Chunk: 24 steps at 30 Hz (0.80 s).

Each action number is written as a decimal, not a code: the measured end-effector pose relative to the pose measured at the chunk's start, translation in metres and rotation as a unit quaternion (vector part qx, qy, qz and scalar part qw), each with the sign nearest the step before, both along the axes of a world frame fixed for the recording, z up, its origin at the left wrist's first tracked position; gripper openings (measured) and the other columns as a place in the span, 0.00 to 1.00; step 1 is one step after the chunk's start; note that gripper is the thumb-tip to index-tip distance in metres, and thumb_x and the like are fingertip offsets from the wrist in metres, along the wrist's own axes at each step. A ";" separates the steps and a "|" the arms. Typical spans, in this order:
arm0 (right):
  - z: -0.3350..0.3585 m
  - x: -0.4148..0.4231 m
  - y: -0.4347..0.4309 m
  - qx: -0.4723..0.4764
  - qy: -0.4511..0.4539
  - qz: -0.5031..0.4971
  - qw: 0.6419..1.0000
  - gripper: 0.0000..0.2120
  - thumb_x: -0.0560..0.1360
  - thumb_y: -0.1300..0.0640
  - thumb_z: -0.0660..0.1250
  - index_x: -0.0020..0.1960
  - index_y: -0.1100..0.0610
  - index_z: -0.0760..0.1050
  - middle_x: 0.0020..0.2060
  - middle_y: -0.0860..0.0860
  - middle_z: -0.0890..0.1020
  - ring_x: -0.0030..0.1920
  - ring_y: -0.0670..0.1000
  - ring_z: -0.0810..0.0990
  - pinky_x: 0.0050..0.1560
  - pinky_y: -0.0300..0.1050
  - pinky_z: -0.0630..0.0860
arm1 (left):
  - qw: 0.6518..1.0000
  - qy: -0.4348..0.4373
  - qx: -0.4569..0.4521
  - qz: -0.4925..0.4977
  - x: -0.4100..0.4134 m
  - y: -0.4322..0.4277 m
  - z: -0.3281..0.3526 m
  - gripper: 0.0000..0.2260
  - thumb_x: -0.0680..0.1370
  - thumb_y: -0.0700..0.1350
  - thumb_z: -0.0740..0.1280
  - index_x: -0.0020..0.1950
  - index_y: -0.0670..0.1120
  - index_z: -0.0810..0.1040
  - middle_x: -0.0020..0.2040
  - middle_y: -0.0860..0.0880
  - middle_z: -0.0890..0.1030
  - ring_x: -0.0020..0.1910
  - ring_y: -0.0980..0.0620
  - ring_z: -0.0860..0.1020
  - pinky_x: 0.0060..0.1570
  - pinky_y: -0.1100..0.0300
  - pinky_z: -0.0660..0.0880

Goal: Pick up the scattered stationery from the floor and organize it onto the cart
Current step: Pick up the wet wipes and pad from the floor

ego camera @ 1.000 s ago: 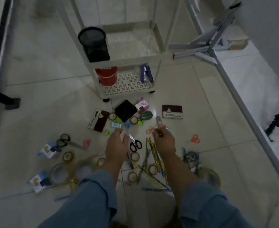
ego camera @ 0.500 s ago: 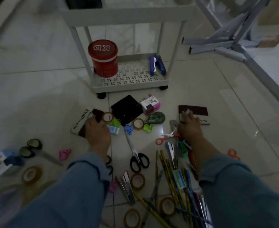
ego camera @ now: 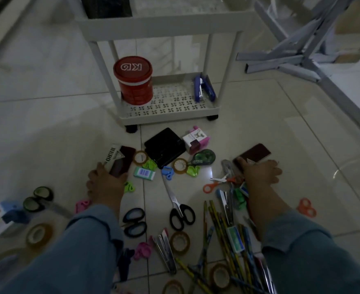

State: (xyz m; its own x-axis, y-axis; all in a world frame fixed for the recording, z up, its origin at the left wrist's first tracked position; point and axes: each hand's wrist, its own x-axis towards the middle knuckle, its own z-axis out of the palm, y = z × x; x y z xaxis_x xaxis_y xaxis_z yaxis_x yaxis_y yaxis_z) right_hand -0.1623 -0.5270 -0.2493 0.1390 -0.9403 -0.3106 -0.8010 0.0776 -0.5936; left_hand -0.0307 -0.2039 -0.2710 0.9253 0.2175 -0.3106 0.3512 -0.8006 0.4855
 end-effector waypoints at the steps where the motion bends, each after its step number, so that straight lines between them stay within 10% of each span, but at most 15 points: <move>1: -0.001 0.003 -0.001 0.027 0.013 -0.014 0.999 0.50 0.65 0.47 0.76 0.73 0.61 0.50 0.70 0.63 0.57 0.69 0.64 0.59 0.66 0.57 0.63 | 1.000 0.020 0.007 0.012 -0.001 -0.001 0.004 0.42 0.71 0.54 0.71 0.76 0.44 0.52 0.73 0.37 0.56 0.71 0.37 0.57 0.68 0.41 0.58; 9: -0.001 0.003 -0.025 0.160 0.029 -0.043 0.986 0.59 0.54 0.47 0.81 0.72 0.65 0.52 0.68 0.64 0.65 0.66 0.63 0.68 0.65 0.55 0.69 | 0.989 0.128 0.000 0.067 -0.002 -0.003 0.029 0.48 0.63 0.49 0.79 0.72 0.35 0.55 0.72 0.36 0.56 0.71 0.39 0.57 0.69 0.48 0.58; 15: 0.006 0.008 -0.010 0.056 -0.117 0.011 0.991 0.26 0.70 0.64 0.71 0.63 0.67 0.63 0.61 0.66 0.72 0.61 0.64 0.73 0.57 0.56 0.73 | 0.981 0.005 -0.184 0.068 -0.017 0.001 0.030 0.29 0.65 0.38 0.78 0.55 0.40 0.61 0.62 0.36 0.73 0.58 0.44 0.74 0.56 0.56 0.70; 19: 0.028 0.024 0.015 -0.018 -0.223 0.073 0.972 0.17 0.74 0.66 0.64 0.61 0.69 0.65 0.57 0.66 0.75 0.55 0.60 0.76 0.49 0.49 0.73 | 0.959 -0.077 -0.235 0.137 -0.019 -0.004 0.043 0.22 0.75 0.43 0.69 0.64 0.35 0.67 0.63 0.36 0.73 0.60 0.39 0.73 0.56 0.53 0.70; 24: 0.047 0.049 0.068 0.219 -0.335 0.221 0.889 0.17 0.72 0.70 0.64 0.59 0.64 0.68 0.56 0.63 0.77 0.51 0.59 0.78 0.45 0.50 0.78 | 0.893 0.025 -0.441 0.089 -0.015 -0.020 0.048 0.16 0.77 0.38 0.64 0.64 0.38 0.67 0.63 0.37 0.73 0.52 0.43 0.75 0.36 0.58 0.78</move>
State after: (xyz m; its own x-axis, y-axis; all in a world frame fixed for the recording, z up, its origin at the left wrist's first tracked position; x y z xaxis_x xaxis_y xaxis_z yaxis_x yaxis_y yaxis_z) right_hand -0.1132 -0.4590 -0.2028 0.7576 -0.5562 -0.3416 -0.2881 0.1848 -0.9396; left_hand -0.0453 -0.2236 -0.2230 0.8809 0.0109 -0.4732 0.4732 -0.0438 0.8798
